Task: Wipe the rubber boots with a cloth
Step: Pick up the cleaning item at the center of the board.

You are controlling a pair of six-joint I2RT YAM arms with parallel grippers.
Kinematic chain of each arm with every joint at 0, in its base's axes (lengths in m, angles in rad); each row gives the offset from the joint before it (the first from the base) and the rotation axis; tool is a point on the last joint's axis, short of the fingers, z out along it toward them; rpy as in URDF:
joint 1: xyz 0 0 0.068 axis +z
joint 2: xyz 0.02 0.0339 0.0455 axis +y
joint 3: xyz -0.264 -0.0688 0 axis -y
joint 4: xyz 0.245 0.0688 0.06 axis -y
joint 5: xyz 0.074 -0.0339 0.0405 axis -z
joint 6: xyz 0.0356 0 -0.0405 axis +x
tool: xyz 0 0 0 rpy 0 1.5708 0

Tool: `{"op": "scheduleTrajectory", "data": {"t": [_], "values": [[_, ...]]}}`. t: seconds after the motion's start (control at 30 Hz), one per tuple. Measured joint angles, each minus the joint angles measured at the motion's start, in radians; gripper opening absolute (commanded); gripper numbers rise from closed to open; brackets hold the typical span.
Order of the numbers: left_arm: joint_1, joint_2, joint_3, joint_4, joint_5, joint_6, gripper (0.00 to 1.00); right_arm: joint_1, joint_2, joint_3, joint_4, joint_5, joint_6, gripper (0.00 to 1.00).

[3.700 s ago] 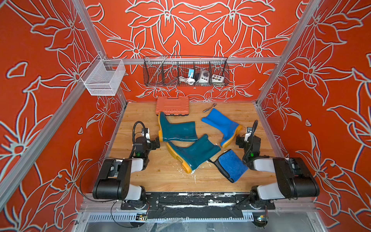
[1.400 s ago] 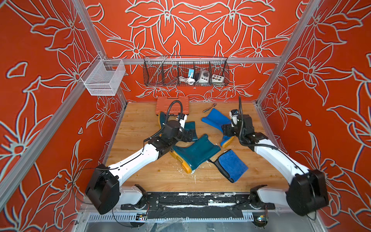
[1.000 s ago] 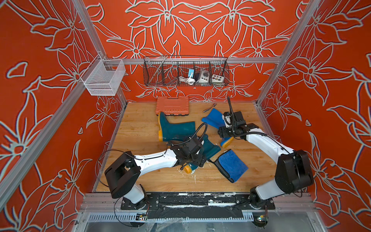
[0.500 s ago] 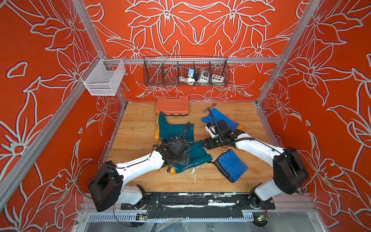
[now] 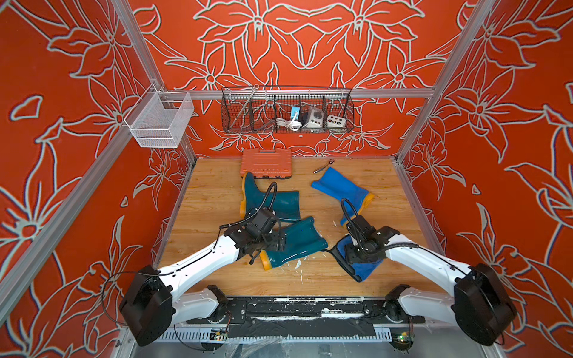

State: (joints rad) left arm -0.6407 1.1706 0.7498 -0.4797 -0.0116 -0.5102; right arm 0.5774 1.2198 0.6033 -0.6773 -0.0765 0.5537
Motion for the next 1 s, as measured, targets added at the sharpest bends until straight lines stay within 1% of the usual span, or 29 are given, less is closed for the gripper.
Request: {"op": "scheduleTrajectory", "data": {"t": [0.03,0.1,0.17,0.23,0.3,0.33,0.37,0.43,0.57,0.63,0.7,0.8,1.0], "values": [[0.006,-0.009,-0.005,-0.001,0.006,0.001,0.87,0.000,0.010,-0.008,0.023,-0.014,0.013,0.43],[0.018,-0.034,-0.019,-0.005,0.016,0.004,0.88,-0.003,0.017,-0.011,0.050,-0.033,0.055,0.43],[0.027,-0.053,-0.033,-0.006,0.022,0.005,0.88,0.000,0.021,-0.012,0.089,-0.064,0.089,0.50],[0.034,-0.066,-0.044,-0.008,0.027,0.008,0.87,0.015,0.028,-0.006,0.127,-0.098,0.106,0.62],[0.041,-0.072,-0.047,-0.012,0.033,0.011,0.88,0.042,0.039,0.021,0.141,-0.133,0.106,0.81],[0.043,-0.073,-0.047,-0.013,0.034,0.012,0.88,0.048,0.036,0.036,0.140,-0.141,0.105,0.95],[0.045,-0.074,-0.047,-0.014,0.036,0.012,0.87,0.055,0.027,0.053,0.132,-0.144,0.099,0.99],[0.049,-0.077,-0.047,-0.015,0.038,0.013,0.87,0.061,-0.013,0.087,0.108,-0.132,0.079,0.99],[0.059,-0.078,-0.047,-0.018,0.043,0.016,0.87,0.063,-0.134,0.103,0.046,-0.040,0.042,0.99],[0.064,-0.077,-0.046,-0.020,0.045,0.016,0.87,0.063,-0.148,0.103,0.021,-0.006,0.026,0.99],[0.067,-0.074,-0.043,-0.021,0.049,0.018,0.87,0.063,-0.118,0.103,0.013,0.008,0.003,0.99],[0.069,-0.065,-0.035,-0.026,0.051,0.020,0.87,0.069,-0.034,0.102,0.022,0.005,-0.022,0.99],[0.071,-0.065,-0.034,-0.035,0.045,0.023,0.88,0.109,0.155,0.100,0.076,-0.040,-0.053,0.99]]}}
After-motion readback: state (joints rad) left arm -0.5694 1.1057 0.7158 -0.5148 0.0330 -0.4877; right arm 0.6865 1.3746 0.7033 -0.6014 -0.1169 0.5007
